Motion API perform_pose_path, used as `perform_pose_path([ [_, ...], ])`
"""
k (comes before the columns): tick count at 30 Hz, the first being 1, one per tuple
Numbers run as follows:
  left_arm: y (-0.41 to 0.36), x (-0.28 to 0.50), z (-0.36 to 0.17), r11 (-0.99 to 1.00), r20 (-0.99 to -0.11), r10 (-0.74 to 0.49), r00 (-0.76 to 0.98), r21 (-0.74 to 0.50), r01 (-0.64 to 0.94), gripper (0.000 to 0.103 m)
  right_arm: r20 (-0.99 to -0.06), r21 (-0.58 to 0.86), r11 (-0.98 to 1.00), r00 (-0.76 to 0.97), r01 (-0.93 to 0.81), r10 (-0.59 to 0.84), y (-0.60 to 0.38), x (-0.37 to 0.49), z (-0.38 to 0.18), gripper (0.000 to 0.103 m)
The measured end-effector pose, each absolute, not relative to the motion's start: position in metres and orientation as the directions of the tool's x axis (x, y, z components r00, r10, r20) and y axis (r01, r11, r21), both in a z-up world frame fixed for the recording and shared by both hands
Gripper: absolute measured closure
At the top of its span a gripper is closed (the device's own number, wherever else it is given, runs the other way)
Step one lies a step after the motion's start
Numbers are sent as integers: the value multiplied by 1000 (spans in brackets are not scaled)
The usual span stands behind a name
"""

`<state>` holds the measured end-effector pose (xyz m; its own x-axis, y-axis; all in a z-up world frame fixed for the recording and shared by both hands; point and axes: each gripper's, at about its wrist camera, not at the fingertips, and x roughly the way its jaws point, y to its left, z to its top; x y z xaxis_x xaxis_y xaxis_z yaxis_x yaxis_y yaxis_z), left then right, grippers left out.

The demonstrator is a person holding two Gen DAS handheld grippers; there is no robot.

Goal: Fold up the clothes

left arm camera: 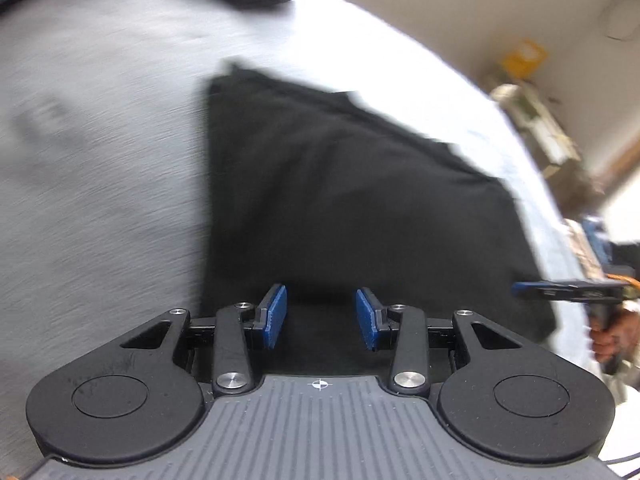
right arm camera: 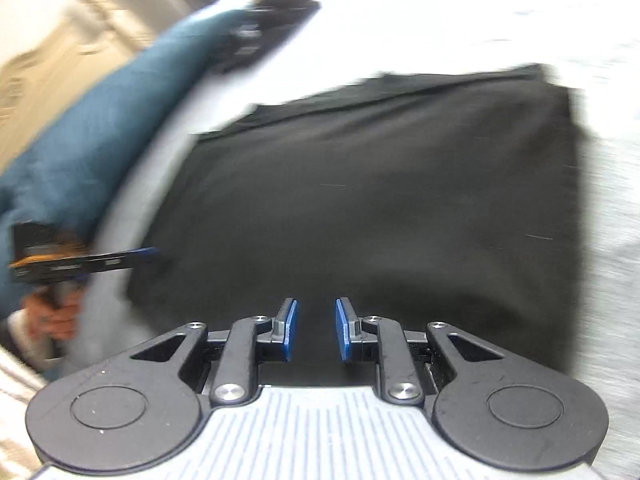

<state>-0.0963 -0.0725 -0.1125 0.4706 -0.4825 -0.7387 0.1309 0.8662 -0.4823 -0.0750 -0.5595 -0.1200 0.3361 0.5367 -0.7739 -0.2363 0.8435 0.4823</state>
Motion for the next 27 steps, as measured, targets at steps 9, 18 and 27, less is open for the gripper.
perform_pose_path([
  [9,-57,-84,-85,852,-671,-488,559,-505,137,64,-744,418,898,514,-141,427,-611,-86,-95,80],
  [18,-63,-55,-126,780,-645,-567,513,-620,83,66,-759,392,900,485,-192,434,-589,-67,-117,81],
  [27,-80,-30,-91,792,-597,-583,551,-568,221,60,-711,358,921,595,-153,375,-610,-60,-98,80],
])
